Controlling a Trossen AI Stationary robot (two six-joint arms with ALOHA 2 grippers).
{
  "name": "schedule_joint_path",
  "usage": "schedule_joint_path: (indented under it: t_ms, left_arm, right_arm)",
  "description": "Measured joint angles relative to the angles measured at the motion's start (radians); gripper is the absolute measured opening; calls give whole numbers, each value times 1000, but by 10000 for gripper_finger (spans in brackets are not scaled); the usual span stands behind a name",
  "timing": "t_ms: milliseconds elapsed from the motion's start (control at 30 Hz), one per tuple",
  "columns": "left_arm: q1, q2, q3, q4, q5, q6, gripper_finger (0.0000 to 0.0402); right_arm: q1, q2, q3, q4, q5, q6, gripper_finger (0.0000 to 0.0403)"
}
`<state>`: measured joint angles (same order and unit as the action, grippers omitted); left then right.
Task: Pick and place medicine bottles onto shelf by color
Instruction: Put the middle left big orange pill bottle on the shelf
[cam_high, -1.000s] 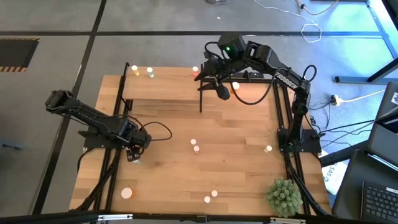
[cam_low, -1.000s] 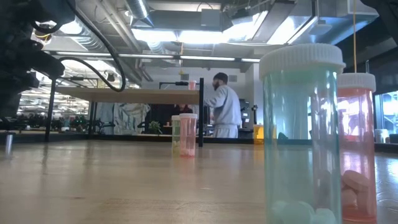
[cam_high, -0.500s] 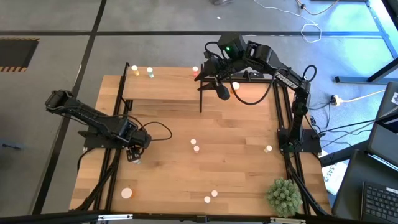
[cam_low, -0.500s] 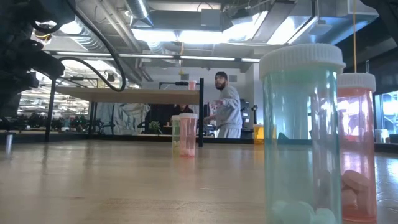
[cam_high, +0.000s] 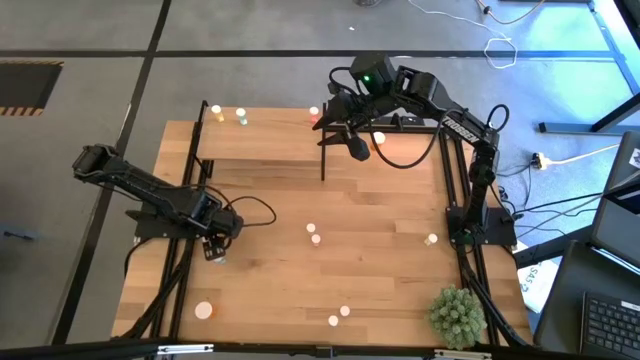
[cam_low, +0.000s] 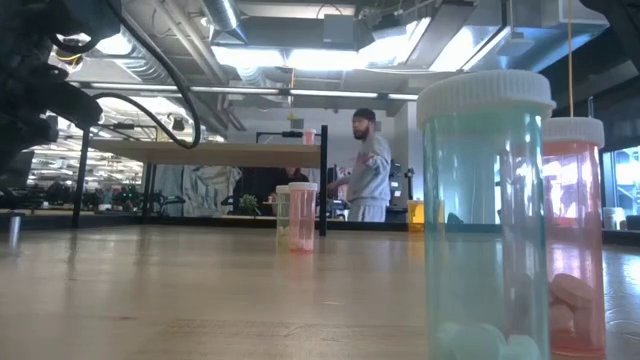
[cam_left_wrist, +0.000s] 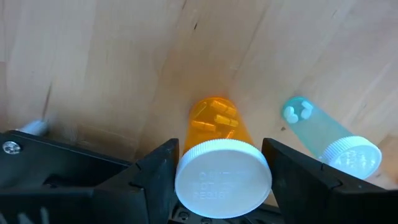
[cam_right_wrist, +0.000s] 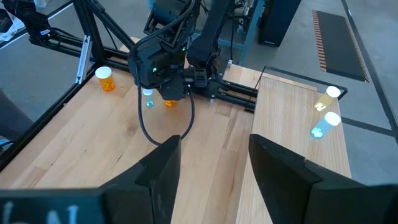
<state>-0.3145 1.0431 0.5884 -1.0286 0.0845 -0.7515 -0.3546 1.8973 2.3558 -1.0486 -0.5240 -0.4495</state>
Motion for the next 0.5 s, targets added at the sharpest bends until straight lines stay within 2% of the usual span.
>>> schedule_joint_path:
  t_ms: [500]
  left_arm:
    - [0,0,0,0,11,-9,217]
  right_arm:
    - [0,0,0,0,0,0,193]
